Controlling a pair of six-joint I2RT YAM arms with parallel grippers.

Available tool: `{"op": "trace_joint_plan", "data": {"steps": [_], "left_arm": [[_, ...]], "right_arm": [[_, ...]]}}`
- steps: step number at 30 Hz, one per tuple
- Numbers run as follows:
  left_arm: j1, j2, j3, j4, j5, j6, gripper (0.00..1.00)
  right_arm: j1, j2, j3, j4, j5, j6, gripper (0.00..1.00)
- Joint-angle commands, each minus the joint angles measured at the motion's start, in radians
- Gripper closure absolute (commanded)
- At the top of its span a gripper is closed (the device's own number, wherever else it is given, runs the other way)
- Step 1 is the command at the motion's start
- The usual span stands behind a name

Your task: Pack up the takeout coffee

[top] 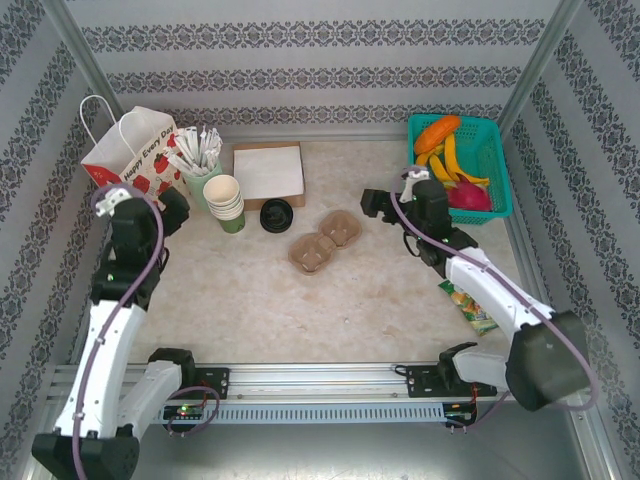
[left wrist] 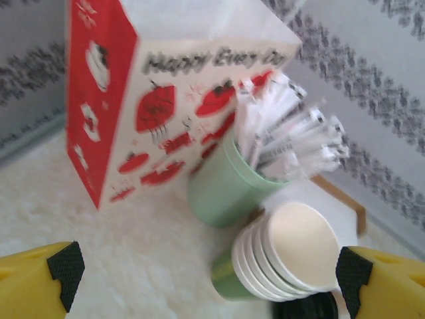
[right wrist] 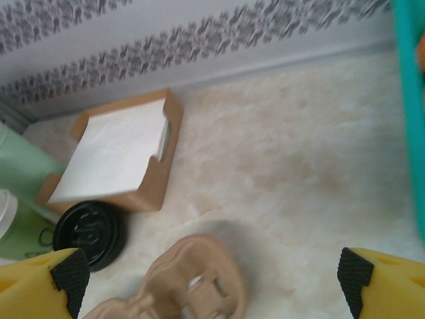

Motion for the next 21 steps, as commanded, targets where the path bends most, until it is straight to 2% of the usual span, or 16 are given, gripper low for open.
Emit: {"op": "trace_joint_plan", "data": {"steps": [1,5,11,14,21], "left_arm": [[-0.011,0.146,0.136,-0.298,0.185,-0.017,0.0],[-0.011,0.271,0.26,-0.376,0.256,0.062,0.06],[-0.012,0.448,0.4,-0.497,0.278,0.145,0.18],[-0.013,0.499,0.435,-0.487,0.293,0.149,0.3],[-0.014,0.622,0.514,-0.437,0.325,0.142,0.38]], "right_arm": [[0.056,0.081,0.1,-0.157,-0.015,0.103,0.02],[0.109,0.187,0.197,-0.199,-0.054,0.107,0.02],[0.184,0.303,0.319,-0.256,-0.012,0.071,0.02],[0.2,0.34,0.359,-0.267,-0.013,0.067,0.02],[0.231,0.39,0.403,-0.269,-0.01,0.057,0.02]]}}
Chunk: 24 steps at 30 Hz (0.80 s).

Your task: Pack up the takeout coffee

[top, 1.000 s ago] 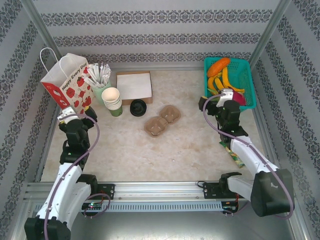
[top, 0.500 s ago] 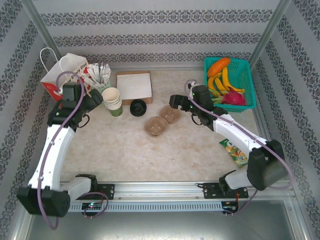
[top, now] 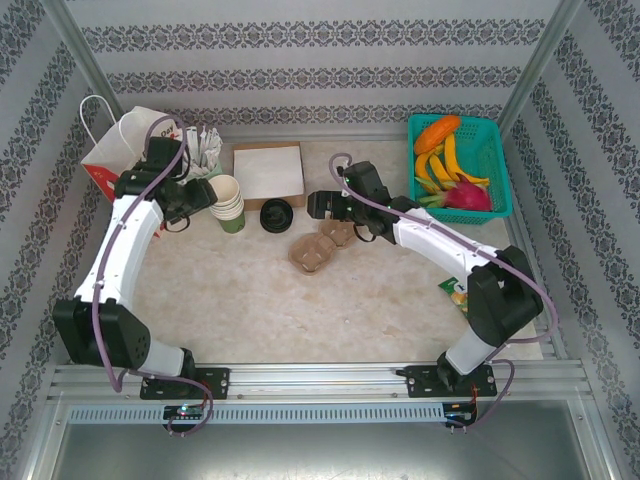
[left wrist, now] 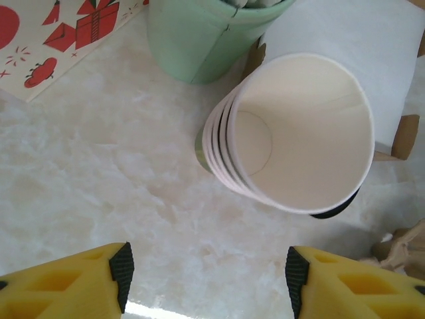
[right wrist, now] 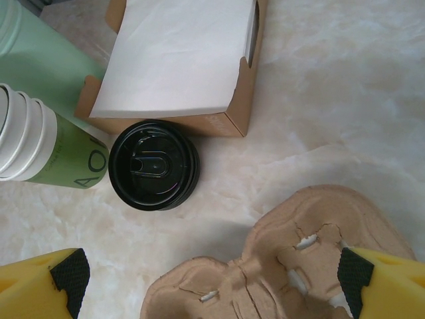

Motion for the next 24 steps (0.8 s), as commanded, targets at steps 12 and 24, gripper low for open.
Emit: {"op": "trace_joint_plan", "data": {"steps": [12,24], "left_arm": [[-0.027,0.234,0.176,-0.047,-0.014,0.041,0.63],[-0.028,0.266,0.213,-0.086,-0.038,0.052,0.89]], "right_arm": [[0.021,0.023,0.032,-0.03,0.061,-0.03,0.02],[0.019,0.028,0.031,-0.028,0.108,-0.041,0.02]]}}
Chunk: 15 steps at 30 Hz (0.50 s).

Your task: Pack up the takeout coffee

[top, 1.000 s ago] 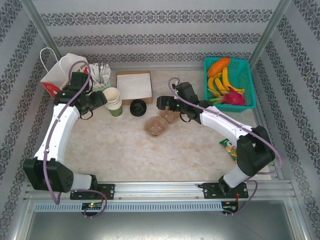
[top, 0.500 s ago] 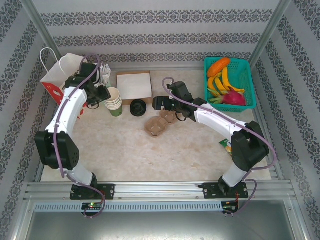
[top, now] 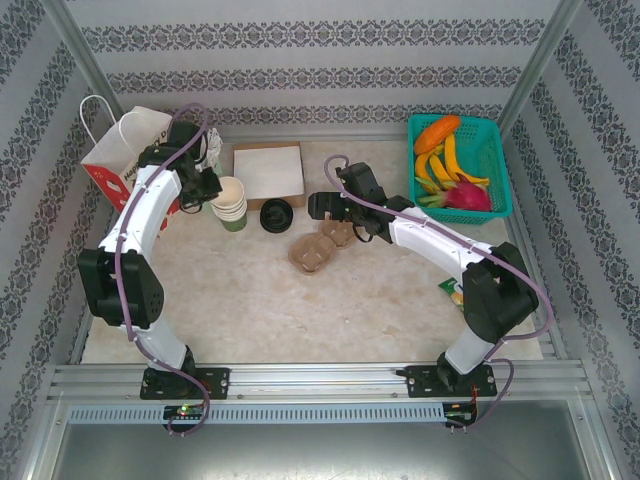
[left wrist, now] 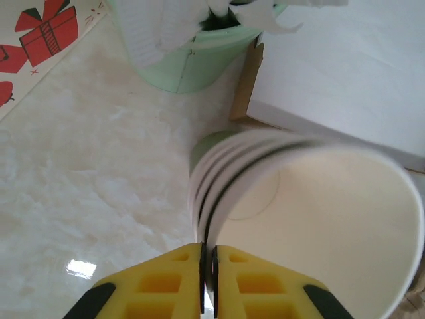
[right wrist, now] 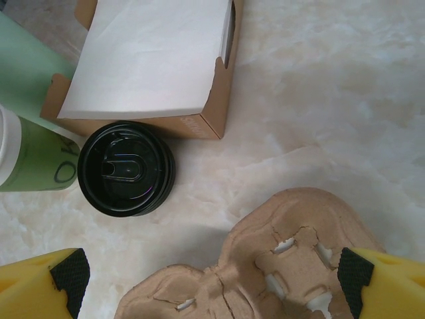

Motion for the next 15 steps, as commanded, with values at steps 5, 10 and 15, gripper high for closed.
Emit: {"op": "trace_joint_plan", "data": {"steps": [5,10,15], "left_arm": [[-0.008,0.017,0.041,-0.053,-0.021,0.025,0.93],[-0.008,0.013,0.05,-0.051,-0.008,0.031,1.0],[0.001,-0.015,0.04,-0.009,0.003,0.014,1.0]], "right_arm": [[0.011,0.011,0.029,-0.015,0.032,-0.018,0.02],[0.011,0.01,0.04,-0.024,0.032,-0.022,0.02],[0.011,0.002,0.052,-0.034,0.042,-0.035,0.02]]}}
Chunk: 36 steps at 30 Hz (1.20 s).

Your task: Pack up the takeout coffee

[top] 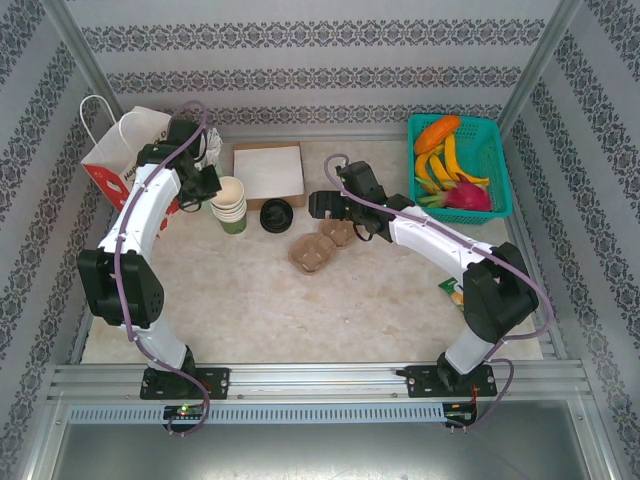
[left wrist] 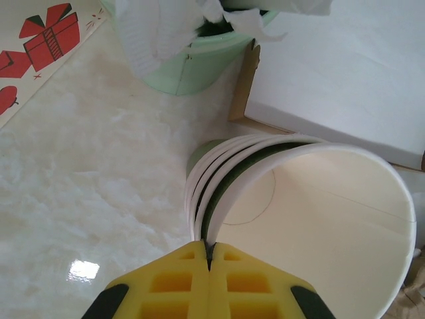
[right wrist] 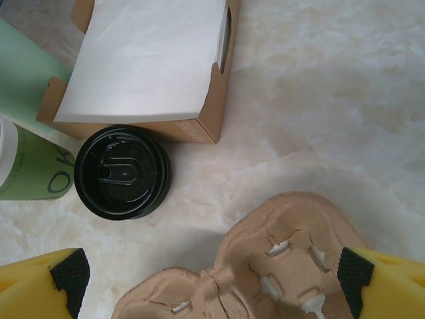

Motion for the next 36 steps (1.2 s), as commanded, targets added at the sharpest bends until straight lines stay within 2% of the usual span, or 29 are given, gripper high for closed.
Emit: {"op": "trace_joint_plan", "data": {"steps": [1,12,23,32,36], "left_arm": [[0.004,-0.021,0.018,0.018,0.008,-0.003,1.0],[0.028,-0.076,0.04,0.026,-0.01,-0.001,1.0],[0.041,-0.131,0.107,0.002,0.022,0.011,1.0],[0.038,-0.183,0.212,-0.118,0.111,0.05,1.0],[0.01,-0.221,0.213,-0.192,0.146,0.076,1.0]], "right_arm": [[0.011,0.002,0.037,-0.018,0.026,-0.029,0.02],[0.013,0.0,0.054,-0.027,0.011,-0.024,0.02],[0.012,-0.003,0.053,-0.032,0.0,-0.013,0.02],[0.011,-0.023,0.052,-0.029,-0.025,0.002,0.02],[0.009,-0.015,0.059,-0.036,-0.06,0.016,0.02]]}}
